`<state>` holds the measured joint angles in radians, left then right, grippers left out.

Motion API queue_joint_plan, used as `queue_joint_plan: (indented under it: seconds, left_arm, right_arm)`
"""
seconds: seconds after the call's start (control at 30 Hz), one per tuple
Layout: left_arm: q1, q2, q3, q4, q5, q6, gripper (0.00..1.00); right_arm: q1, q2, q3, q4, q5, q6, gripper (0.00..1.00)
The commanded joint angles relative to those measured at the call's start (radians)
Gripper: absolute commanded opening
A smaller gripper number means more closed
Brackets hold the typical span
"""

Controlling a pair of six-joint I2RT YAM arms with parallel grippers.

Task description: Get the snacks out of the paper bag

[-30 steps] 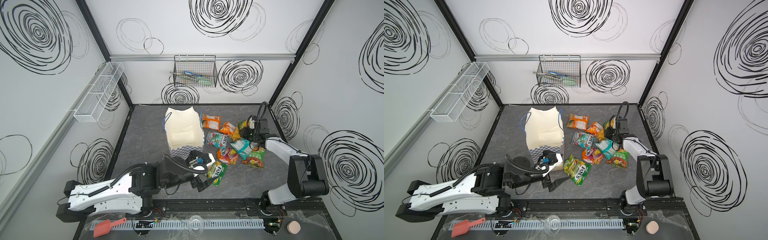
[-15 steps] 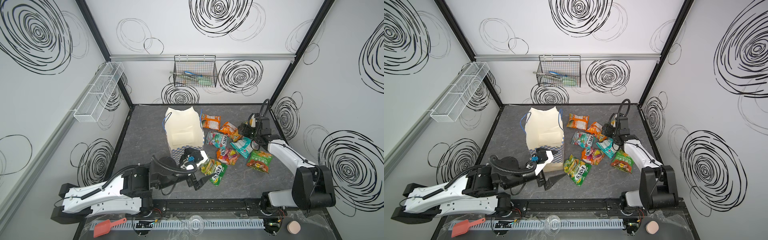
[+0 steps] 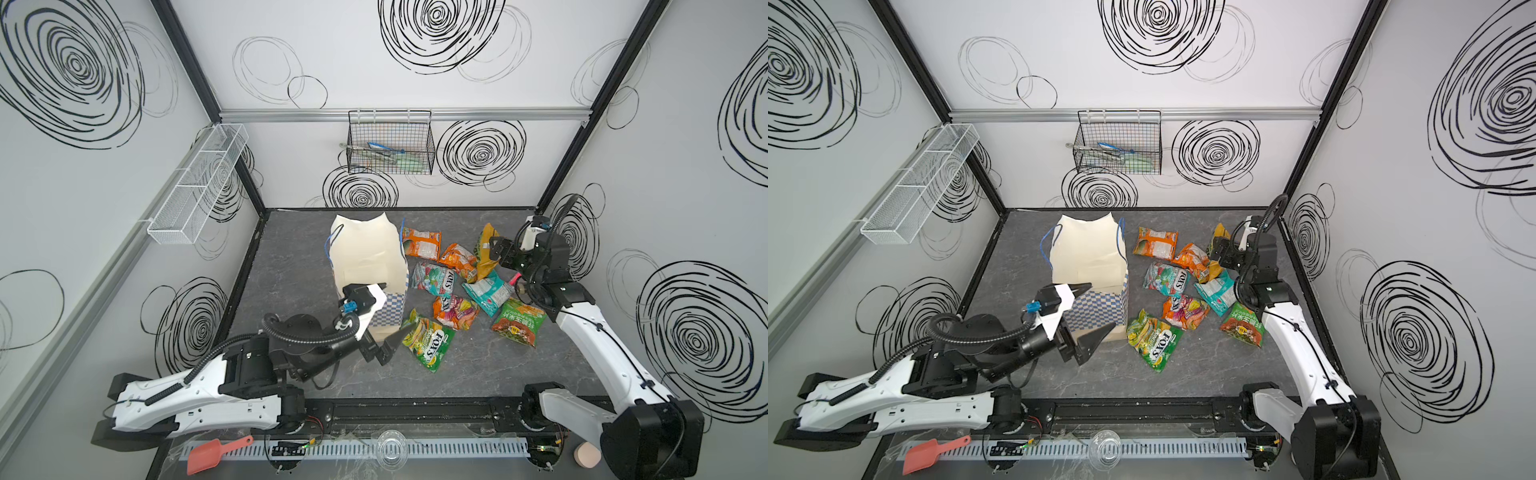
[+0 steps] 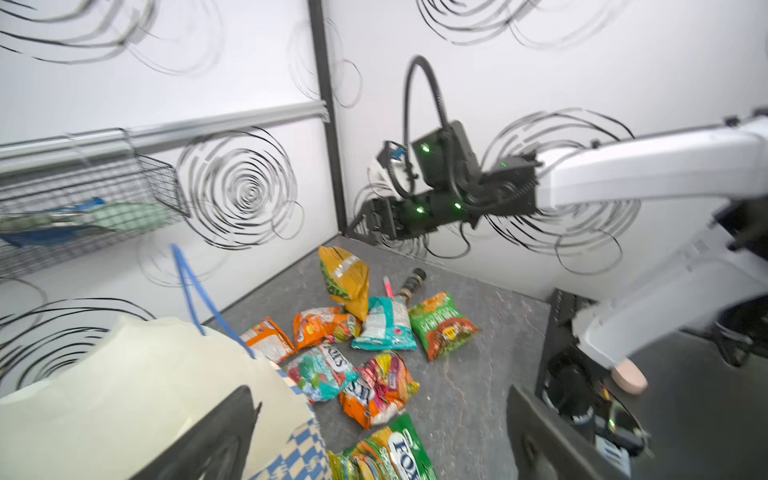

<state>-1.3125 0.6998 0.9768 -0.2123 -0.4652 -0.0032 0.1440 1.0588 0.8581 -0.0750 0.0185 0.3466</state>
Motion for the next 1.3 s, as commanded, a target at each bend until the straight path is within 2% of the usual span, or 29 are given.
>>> queue_joint_plan:
  seconds: [0.0, 0.13, 0.2, 0.33, 0.43, 0.5, 0.57, 0.67, 0.8, 0.87, 0.93, 1.0, 1.07, 1.1, 1.2, 1.23, 1.27]
  left_arm:
    - [0.037, -0.054, -0.022, 0.146, -0.298, -0.024, 0.97]
    - [0.184, -0.070, -0.033, 0.205, -0.421, -0.014, 0.98]
    - [0.333, -0.052, -0.019, 0.203, -0.405, -0.030, 0.99]
    - [0.728, 0.008, 0.012, 0.160, -0.199, -0.180, 0.99]
    - [1.032, 0.048, -0.013, 0.147, 0.066, -0.401, 0.99]
    - [1.177, 0.055, -0.083, 0.187, 0.183, -0.535, 0.99]
    - [1.250, 0.051, -0.156, 0.218, 0.186, -0.597, 0.99]
    - [1.276, 0.032, -0.274, 0.277, 0.076, -0.603, 0.99]
    - [1.280, 0.025, -0.454, 0.444, -0.043, -0.543, 0.96]
    - [1.290, 0.045, -0.526, 0.522, -0.061, -0.550, 0.96]
    - [1.289, 0.078, -0.606, 0.660, -0.080, -0.493, 0.96]
    - [1.286, 0.118, -0.674, 0.772, -0.164, -0.442, 0.96]
    - [1.258, 0.176, -0.750, 0.963, -0.223, -0.338, 0.96]
    - [1.241, 0.220, -0.775, 1.038, -0.234, -0.271, 0.96]
    - [1.186, 0.339, -0.799, 1.174, -0.238, -0.091, 0.96]
    - [1.176, 0.371, -0.818, 1.238, -0.223, -0.061, 0.96]
    - [1.176, 0.403, -0.848, 1.332, -0.159, -0.046, 0.96]
  right_arm:
    - [-0.010, -0.044, -0.060, 0.073, 0.094, -0.006, 0.93]
    - [-0.037, -0.091, -0.163, 0.160, 0.133, 0.024, 0.99]
    - [-0.051, -0.104, -0.223, 0.210, 0.137, 0.033, 0.97]
    - [-0.065, -0.099, -0.320, 0.290, 0.170, 0.044, 0.97]
    - [-0.082, -0.083, -0.387, 0.357, 0.175, 0.045, 0.97]
    - [-0.086, -0.073, -0.434, 0.397, 0.202, 0.054, 0.97]
    - [-0.086, -0.065, -0.478, 0.442, 0.243, 0.054, 0.97]
    - [-0.087, -0.021, -0.542, 0.559, 0.314, 0.039, 0.97]
    - [-0.092, 0.066, -0.448, 0.485, 0.315, 0.030, 0.97]
    - [-0.095, 0.124, -0.419, 0.502, 0.332, 0.027, 0.98]
    - [-0.099, 0.176, -0.395, 0.532, 0.353, 0.020, 0.97]
    - [-0.100, 0.211, -0.401, 0.628, 0.376, -0.002, 0.97]
    - [-0.102, 0.241, -0.425, 0.724, 0.371, -0.036, 0.97]
    - [-0.105, 0.243, -0.409, 0.696, 0.358, -0.043, 0.97]
    - [-0.118, 0.222, -0.442, 0.774, 0.330, -0.084, 0.97]
    - [-0.126, 0.212, -0.469, 0.827, 0.308, -0.104, 0.97]
    - [-0.138, 0.199, -0.488, 0.859, 0.264, -0.117, 0.97]
